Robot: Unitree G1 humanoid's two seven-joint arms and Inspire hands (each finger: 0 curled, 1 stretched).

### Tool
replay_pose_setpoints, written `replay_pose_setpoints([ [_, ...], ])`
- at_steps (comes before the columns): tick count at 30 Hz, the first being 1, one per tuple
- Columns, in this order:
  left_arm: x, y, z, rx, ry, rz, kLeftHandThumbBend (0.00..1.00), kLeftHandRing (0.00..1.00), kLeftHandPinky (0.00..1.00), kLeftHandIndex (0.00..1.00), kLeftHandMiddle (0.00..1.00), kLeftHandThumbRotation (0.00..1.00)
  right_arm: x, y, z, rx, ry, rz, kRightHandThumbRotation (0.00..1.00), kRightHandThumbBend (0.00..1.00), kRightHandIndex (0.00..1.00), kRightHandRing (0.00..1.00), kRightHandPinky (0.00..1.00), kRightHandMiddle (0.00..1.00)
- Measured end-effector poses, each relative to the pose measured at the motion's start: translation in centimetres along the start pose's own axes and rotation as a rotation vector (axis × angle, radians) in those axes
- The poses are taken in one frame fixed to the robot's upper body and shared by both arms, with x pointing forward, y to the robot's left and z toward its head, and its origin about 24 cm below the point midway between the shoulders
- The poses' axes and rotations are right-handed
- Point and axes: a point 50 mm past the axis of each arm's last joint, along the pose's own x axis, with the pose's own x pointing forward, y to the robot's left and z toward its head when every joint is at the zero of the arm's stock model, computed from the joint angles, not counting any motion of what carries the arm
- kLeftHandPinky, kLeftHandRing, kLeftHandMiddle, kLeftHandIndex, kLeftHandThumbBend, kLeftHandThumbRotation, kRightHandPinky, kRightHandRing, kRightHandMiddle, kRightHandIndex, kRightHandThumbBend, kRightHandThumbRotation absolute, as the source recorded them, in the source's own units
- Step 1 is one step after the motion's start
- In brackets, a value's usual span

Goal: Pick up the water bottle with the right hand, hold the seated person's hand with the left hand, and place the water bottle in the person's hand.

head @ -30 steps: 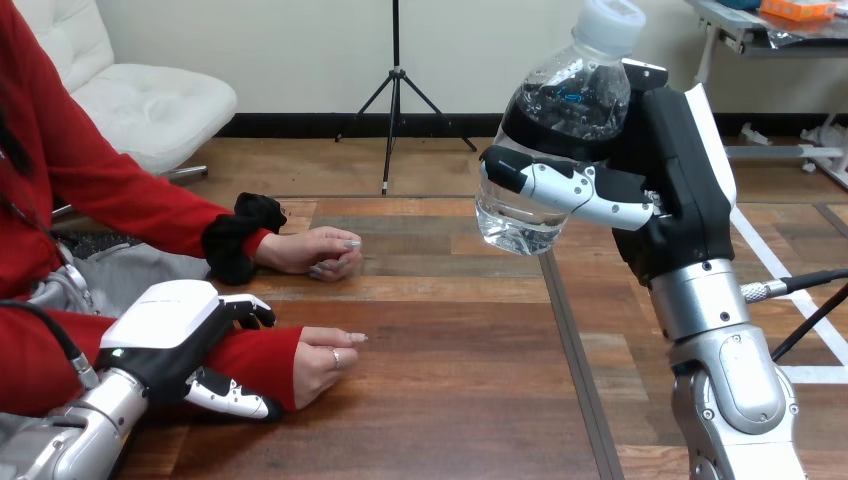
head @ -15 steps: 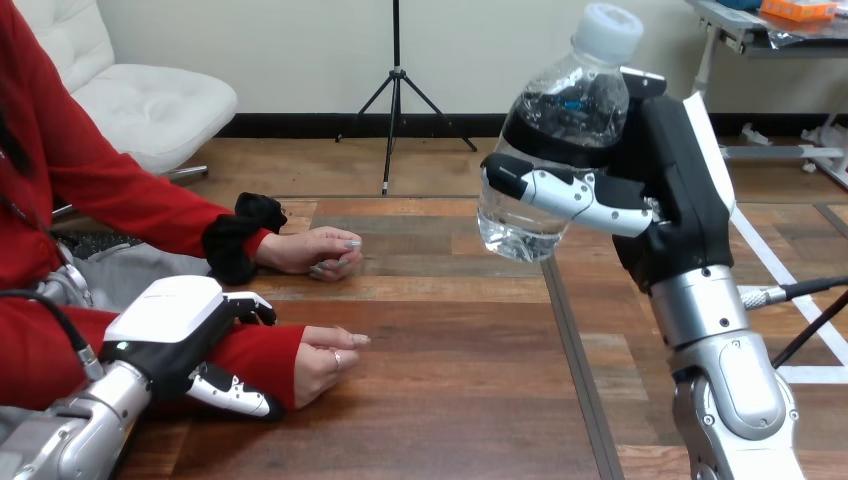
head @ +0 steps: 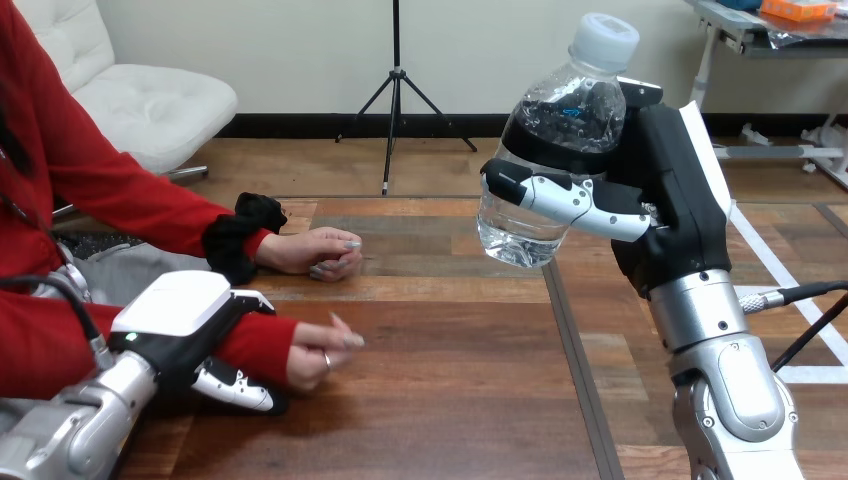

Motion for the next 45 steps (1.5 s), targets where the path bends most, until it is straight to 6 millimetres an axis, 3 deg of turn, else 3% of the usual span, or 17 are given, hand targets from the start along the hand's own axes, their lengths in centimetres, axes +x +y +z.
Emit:
replay_pose_setpoints([
  [20,1.3,0.8,0.4,0.049,0.020,-0.066,1.00,0.62,0.57,0.62,0.64,0.38,0.1,0.0,0.6,-0.004,-0.012,0.000,0.00,0.57,0.17,0.09,0.05,0.14],
  [25,1.6,1.1,0.5,0.058,0.019,-0.078,0.98,0.62,0.55,0.58,0.63,0.33,0.1,0.0,0.7,-0.008,-0.019,0.000,0.00,0.57,0.17,0.09,0.05,0.14],
  [36,2.2,1.3,1.1,0.057,0.003,-0.087,0.90,0.48,0.43,0.47,0.51,0.19,0.1,0.0,1.0,-0.013,-0.019,-0.005,0.00,0.56,0.17,0.09,0.05,0.14],
  [45,2.3,0.7,1.6,0.051,-0.008,-0.105,0.84,0.42,0.37,0.41,0.45,0.13,0.1,0.0,1.1,-0.013,-0.022,-0.008,0.00,0.55,0.16,0.08,0.04,0.14],
])
